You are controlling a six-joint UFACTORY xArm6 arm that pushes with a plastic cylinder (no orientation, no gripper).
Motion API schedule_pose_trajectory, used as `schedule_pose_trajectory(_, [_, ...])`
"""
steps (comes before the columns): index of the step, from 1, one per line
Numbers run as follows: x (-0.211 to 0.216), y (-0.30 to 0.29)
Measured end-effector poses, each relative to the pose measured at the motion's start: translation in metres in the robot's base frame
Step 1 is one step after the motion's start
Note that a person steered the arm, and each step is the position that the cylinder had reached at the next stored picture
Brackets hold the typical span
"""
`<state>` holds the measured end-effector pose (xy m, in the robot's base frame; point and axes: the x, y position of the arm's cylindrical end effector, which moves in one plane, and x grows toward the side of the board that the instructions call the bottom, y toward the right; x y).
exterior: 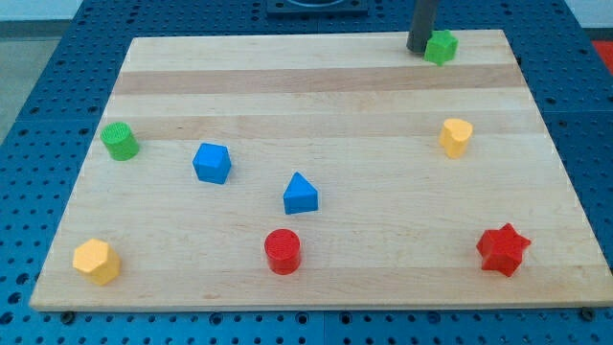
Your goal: Slide your arm towards the center of the board
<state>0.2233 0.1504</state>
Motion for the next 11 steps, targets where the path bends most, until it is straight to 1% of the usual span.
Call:
schedule_pose_trajectory(1, [-0.015, -0.053])
schedule_pose_trajectory(2, [0.015, -0.086])
schedule_pose_trajectory(3, [0.065, -0.098])
schedule_pose_trajectory(7, [0.070, -0.099])
schedule_pose_trajectory(8, [0.083, -0.099])
schedule_pose_trajectory(9, [0.109, -0.105])
schedule_pose_trajectory(10, [0.146, -0.128])
schedule_pose_trajectory(11, [0.192, -0.152])
